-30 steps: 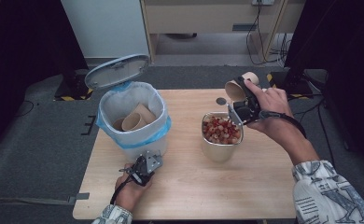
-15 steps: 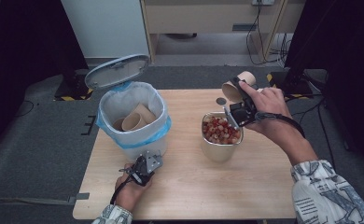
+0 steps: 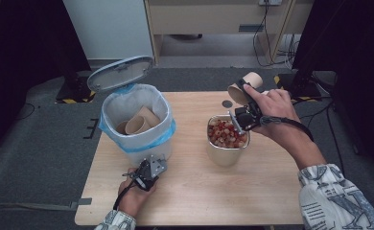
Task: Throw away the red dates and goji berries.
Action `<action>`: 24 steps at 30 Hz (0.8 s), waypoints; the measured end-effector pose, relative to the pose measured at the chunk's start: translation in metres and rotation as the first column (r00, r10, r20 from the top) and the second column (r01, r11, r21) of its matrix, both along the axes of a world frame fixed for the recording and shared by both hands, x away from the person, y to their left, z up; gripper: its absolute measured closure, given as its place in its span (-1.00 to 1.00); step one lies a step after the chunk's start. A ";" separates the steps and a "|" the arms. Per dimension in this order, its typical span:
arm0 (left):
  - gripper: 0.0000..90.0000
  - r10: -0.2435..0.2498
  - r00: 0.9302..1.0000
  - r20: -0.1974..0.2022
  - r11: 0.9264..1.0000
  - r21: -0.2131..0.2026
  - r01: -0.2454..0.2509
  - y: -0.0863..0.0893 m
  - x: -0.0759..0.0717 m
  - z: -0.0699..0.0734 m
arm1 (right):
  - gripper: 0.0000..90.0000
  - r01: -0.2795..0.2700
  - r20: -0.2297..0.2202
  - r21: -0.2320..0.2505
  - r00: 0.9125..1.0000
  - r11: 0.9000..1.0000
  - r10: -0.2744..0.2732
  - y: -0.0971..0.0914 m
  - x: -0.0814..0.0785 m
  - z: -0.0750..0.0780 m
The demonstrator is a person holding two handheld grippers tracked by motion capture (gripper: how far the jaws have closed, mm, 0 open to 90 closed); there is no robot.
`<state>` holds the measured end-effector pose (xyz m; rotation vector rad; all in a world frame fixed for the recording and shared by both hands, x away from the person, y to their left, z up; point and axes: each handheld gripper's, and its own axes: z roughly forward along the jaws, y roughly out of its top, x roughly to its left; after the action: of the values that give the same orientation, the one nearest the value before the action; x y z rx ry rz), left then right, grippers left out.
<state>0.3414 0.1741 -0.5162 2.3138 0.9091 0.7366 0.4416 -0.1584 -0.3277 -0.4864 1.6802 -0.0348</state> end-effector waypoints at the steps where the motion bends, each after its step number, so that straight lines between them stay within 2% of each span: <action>1: 1.00 0.000 1.000 0.000 1.000 0.000 0.000 0.000 0.000 0.000 | -0.36 -0.007 0.001 -0.006 1.000 1.000 0.007 0.001 0.000 0.000; 5: 1.00 0.000 1.000 0.001 1.000 0.003 0.000 0.000 0.000 0.000 | -0.36 -0.003 0.008 -0.008 1.000 1.000 0.003 0.001 0.000 0.000; 7: 1.00 0.000 1.000 0.001 1.000 0.003 0.000 0.000 0.000 0.000 | -0.36 -0.006 0.015 -0.028 1.000 1.000 0.006 0.002 -0.001 0.000; 12: 1.00 0.000 1.000 0.001 1.000 0.003 0.000 0.000 0.000 0.000 | -0.36 -0.008 0.028 -0.043 1.000 0.999 0.009 0.002 -0.001 -0.002; 24: 1.00 -0.001 1.000 0.002 1.000 0.001 0.001 0.000 0.000 0.000 | -0.36 -0.019 0.061 -0.032 0.998 0.999 0.021 0.000 -0.004 0.004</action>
<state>0.3413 0.1740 -0.5163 2.3144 0.9069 0.7387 0.4380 -0.1585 -0.3242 -0.5207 1.6160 -0.0606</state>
